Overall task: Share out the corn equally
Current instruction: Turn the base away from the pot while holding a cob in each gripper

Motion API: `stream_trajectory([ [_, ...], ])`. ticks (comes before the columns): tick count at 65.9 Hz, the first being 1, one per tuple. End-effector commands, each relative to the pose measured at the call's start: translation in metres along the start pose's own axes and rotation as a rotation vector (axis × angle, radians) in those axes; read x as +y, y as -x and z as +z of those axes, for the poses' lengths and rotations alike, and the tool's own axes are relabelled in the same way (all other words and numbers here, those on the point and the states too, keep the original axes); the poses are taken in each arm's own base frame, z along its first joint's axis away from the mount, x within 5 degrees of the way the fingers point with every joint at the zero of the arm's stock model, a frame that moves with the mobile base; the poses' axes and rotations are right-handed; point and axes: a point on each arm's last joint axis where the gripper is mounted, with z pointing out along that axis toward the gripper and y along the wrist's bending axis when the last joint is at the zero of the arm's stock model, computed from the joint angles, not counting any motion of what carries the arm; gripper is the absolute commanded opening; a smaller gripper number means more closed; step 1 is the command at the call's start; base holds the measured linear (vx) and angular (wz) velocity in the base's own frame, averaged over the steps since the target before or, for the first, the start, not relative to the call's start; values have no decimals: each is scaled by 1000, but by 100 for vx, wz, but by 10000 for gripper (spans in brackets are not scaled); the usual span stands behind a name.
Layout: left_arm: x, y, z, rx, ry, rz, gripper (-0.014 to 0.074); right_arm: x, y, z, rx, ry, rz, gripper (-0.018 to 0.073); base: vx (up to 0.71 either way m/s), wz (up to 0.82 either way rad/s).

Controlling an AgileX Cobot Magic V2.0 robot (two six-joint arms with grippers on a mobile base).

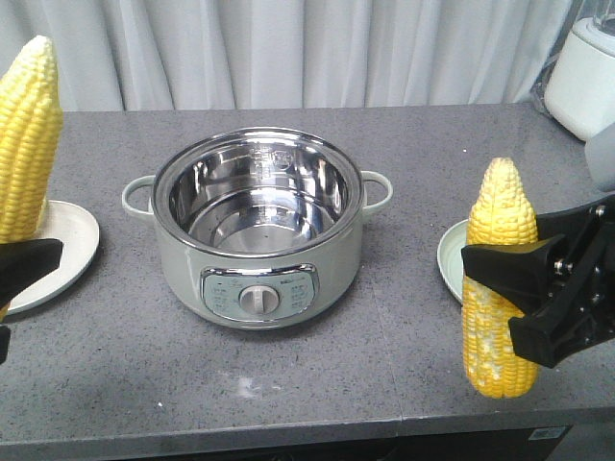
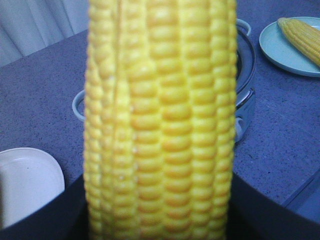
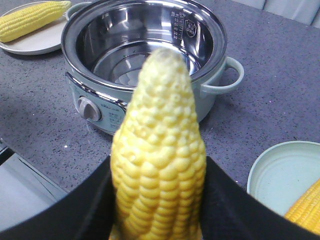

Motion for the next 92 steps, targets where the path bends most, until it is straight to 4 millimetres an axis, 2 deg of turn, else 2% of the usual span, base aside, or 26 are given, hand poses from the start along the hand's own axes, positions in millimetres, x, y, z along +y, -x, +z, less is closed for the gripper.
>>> stream_trajectory([
  [1, 1, 12, -6, -93, 10, -14, 299, 0, 13, -8, -99, -16, -2, 228, 0, 0],
  [53, 1, 12, -6, -93, 10, -14, 299, 0, 13, -8, -99, -16, -2, 228, 0, -2],
  [92, 1, 12, -6, -93, 10, -14, 299, 0, 13, -8, -99, -16, -2, 228, 0, -22],
])
